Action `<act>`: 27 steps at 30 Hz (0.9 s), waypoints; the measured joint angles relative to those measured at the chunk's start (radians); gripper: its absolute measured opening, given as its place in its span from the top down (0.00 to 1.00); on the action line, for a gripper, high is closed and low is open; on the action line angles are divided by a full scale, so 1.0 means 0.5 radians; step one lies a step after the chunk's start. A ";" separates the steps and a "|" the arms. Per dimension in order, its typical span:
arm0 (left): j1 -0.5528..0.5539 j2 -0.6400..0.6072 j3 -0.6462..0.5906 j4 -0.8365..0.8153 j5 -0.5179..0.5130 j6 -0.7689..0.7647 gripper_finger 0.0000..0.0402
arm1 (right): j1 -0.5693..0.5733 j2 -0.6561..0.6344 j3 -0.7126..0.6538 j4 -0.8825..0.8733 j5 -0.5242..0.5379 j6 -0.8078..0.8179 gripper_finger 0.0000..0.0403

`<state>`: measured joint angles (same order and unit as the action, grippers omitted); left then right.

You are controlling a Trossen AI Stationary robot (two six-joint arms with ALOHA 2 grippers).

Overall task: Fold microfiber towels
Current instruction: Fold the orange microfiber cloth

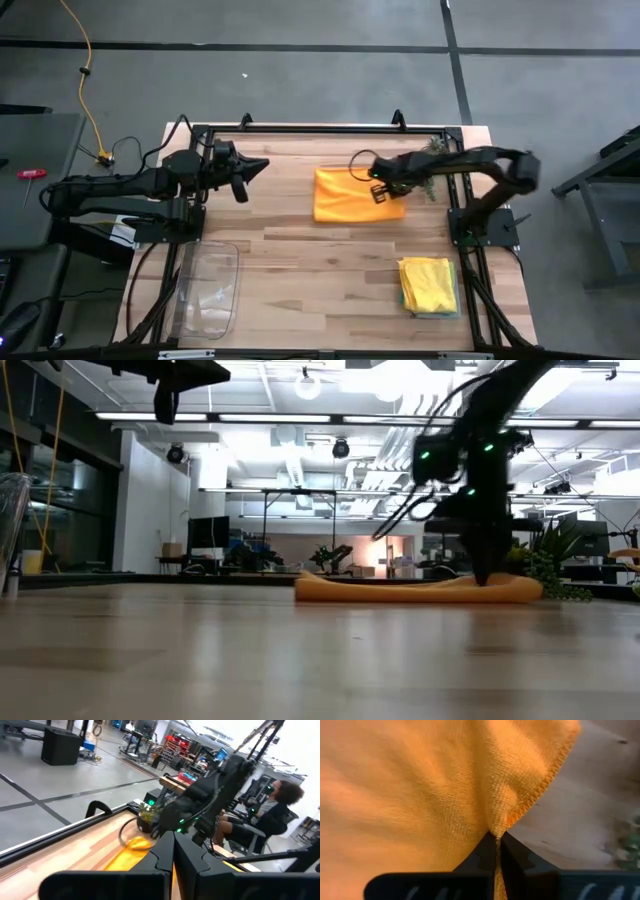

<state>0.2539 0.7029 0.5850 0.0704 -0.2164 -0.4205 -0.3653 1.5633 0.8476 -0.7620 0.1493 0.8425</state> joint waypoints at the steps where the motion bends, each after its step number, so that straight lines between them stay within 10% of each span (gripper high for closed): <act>1: 0.000 0.000 0.000 0.000 -0.015 -0.012 1.00 | -0.002 -0.080 -0.041 0.028 0.001 0.034 1.00; 9: 0.002 0.000 -0.001 0.001 -0.068 -0.035 1.00 | 0.023 -0.399 -0.105 0.247 -0.042 0.153 1.00; 27: 0.002 0.000 -0.001 0.002 -0.068 -0.046 1.00 | 0.255 -0.258 -0.104 1.123 -0.155 0.603 1.00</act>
<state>0.2546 0.7029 0.5846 0.0715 -0.2504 -0.4435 -0.2380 1.4345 0.7956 -0.2003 0.0720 1.1441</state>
